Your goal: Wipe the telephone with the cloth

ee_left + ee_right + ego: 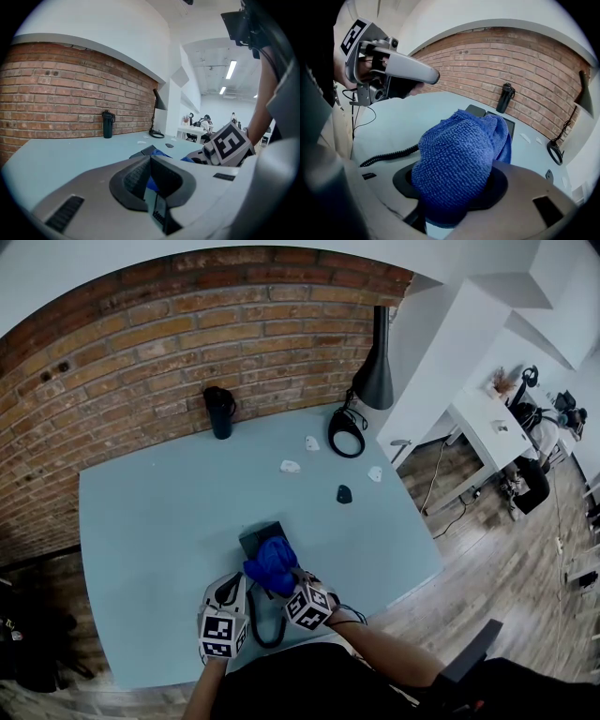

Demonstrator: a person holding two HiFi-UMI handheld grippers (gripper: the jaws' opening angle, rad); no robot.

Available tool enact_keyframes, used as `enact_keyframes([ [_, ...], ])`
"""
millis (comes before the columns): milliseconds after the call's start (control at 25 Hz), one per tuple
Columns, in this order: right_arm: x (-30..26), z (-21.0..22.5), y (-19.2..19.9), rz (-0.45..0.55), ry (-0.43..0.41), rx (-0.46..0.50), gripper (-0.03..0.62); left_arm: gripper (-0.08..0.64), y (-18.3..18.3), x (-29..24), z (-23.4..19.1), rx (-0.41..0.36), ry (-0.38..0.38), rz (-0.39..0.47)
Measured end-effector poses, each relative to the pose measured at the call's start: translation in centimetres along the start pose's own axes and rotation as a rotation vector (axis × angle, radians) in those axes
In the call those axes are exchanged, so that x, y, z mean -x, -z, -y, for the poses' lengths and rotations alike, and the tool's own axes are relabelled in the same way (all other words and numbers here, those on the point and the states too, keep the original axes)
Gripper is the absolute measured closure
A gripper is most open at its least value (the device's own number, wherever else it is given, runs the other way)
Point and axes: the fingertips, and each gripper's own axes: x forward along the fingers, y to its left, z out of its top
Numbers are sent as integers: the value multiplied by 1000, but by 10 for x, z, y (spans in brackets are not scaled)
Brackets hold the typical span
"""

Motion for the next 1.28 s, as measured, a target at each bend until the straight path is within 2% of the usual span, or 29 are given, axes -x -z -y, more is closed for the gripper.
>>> enact_keyframes([
  [560,15,-32,38,-52,-61,-9,368,540,1,0,-1,7,1,-1],
  [920,16,-35,43,-69,-69,-4,368,540,2,-1,-2,6,1,4],
  [1000,16,-45,52,-97,-120,-57,368,540,1,-1,-2,5,1,5],
  [1080,16,-60,62,-131,-218,-203,370,540,2,0,-3,9,-2,2],
  [1120,16,-64,65,-137,-241,-247,371,540,2,0,-3,12,-3,0],
  [1280,14,-64,65,-159,-249,-231,370,540,2,-2,1,9,7,-1],
])
